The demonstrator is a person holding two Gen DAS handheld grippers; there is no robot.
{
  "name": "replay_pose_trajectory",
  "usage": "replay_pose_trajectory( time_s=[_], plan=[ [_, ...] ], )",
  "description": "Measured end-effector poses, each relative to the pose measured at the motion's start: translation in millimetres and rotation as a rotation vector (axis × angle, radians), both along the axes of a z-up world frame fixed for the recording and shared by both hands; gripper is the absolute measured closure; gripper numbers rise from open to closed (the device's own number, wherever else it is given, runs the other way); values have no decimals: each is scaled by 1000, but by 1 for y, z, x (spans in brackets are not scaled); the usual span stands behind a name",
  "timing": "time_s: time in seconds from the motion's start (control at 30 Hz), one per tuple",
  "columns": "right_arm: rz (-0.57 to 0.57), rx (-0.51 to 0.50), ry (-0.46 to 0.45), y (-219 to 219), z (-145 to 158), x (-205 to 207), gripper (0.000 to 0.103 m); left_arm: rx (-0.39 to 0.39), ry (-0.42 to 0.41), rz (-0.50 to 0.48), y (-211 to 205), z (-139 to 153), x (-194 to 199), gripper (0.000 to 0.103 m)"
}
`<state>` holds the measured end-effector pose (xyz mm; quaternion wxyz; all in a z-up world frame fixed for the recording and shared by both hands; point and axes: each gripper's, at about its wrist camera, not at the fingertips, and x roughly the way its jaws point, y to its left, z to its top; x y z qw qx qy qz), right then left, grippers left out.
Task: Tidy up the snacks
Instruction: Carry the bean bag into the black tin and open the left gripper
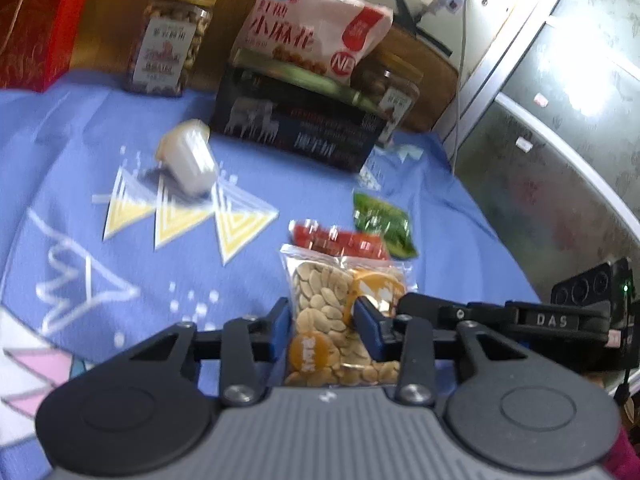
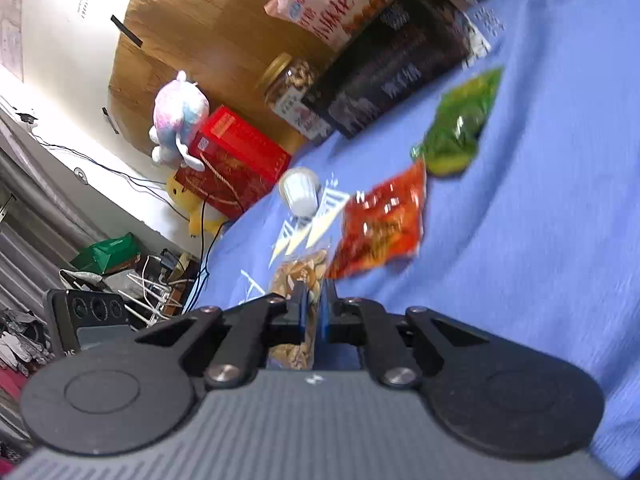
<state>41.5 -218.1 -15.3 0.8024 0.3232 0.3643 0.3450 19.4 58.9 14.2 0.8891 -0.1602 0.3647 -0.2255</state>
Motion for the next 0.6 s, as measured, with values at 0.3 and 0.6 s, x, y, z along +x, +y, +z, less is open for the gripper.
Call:
replay_pose_trajectory(
  time_s=[0.3,0.6],
  plan=[
    [-47,-32,-140,-3,48,49,93,53,-117,8,-22,55,65,69],
    [-117,-88,-240,-3,75,160,93,126,-198,92,-45,88,188,68]
  ],
)
